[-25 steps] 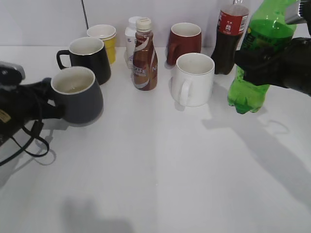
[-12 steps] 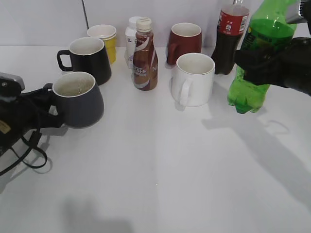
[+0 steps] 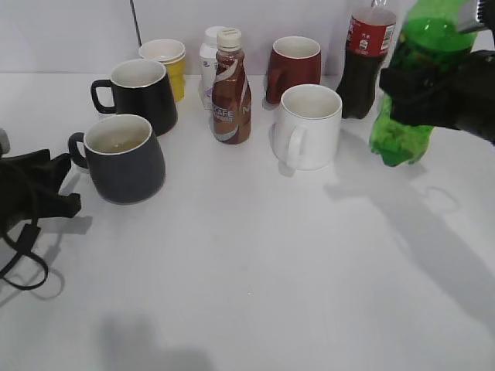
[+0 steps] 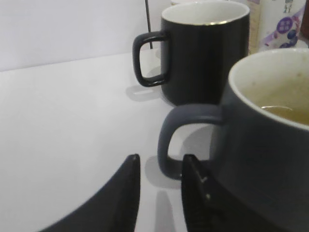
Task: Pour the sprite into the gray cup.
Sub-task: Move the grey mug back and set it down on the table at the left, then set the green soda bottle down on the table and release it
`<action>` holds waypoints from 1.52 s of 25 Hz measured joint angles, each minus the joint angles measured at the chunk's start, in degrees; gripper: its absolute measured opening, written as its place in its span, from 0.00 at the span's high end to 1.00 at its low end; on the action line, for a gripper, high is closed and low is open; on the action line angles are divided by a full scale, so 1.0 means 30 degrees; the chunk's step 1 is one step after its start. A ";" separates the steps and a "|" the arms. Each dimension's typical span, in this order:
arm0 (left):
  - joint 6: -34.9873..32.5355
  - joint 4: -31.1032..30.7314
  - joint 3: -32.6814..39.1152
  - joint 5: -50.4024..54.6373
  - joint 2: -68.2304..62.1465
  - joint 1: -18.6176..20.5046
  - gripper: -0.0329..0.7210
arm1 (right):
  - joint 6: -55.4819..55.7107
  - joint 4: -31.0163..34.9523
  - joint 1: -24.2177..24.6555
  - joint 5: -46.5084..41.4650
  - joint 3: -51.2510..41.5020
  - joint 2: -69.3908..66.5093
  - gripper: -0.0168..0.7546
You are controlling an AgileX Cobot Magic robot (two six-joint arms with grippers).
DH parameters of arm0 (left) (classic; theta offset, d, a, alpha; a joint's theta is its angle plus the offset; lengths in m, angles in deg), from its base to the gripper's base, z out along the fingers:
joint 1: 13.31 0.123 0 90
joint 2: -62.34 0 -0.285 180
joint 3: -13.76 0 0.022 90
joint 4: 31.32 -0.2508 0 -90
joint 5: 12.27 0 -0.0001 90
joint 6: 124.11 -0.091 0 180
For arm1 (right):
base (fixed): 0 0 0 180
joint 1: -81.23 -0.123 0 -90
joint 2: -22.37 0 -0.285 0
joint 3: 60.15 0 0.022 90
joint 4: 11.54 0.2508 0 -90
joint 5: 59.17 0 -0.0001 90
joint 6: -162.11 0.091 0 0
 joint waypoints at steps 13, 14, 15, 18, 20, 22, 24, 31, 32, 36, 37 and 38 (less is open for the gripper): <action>0.0000 0.0000 0.0812 0.1975 0.3805 0.0000 0.64 | -0.1556 0.3832 0.0000 0.5356 -0.0047 -0.5571 0.44; 0.0000 0.0000 0.0812 0.1982 0.3969 0.0000 0.64 | -0.1513 0.3810 0.0000 0.5357 -0.0047 -0.5613 0.42; 0.0000 0.0000 0.0812 0.2023 0.4075 0.0000 0.64 | -0.1462 0.3765 0.0000 0.5403 -0.0064 -0.5613 0.39; 0.0000 0.0000 0.0812 0.2086 0.4346 0.0000 0.64 | -0.1377 0.3731 0.0000 0.5652 -0.0068 -0.5613 0.32; 0.0000 0.0000 0.0812 0.2114 0.4398 0.0000 0.64 | -0.1362 0.3731 0.0000 0.5672 -0.0068 -0.5613 0.29; 0.0000 0.0000 0.0812 0.2131 0.4398 0.0000 0.64 | -0.1473 0.3649 -0.0023 0.5698 -0.0084 -0.5626 0.28; 0.0000 0.0000 0.0812 0.2131 0.4398 0.0000 0.64 | -0.1940 0.3324 -0.0023 0.6006 -0.0084 -0.5634 0.27; 0.0000 0.0000 0.0812 0.2131 0.4398 0.0000 0.64 | -0.2263 0.2686 -0.0023 0.6250 -0.0048 -0.4992 0.23; 0.0000 0.0000 0.0812 0.2146 0.4398 0.0000 0.64 | -0.2263 0.2686 -0.0023 0.5878 -0.0048 -0.4994 0.23; 0.0000 0.0000 0.0812 0.2167 0.4398 0.0000 0.64 | -0.2283 0.2260 -0.0023 0.5266 -0.0048 -0.4976 0.22; 0.0000 0.0000 0.0812 0.2167 0.4398 0.0000 0.64 | -0.2283 0.2176 -0.0023 0.5434 -0.0048 -0.4952 0.22; 0.0000 0.0000 0.0812 0.2186 0.4416 0.0000 0.64 | -0.2283 0.2065 -0.0023 0.5660 -0.0048 -0.4860 0.21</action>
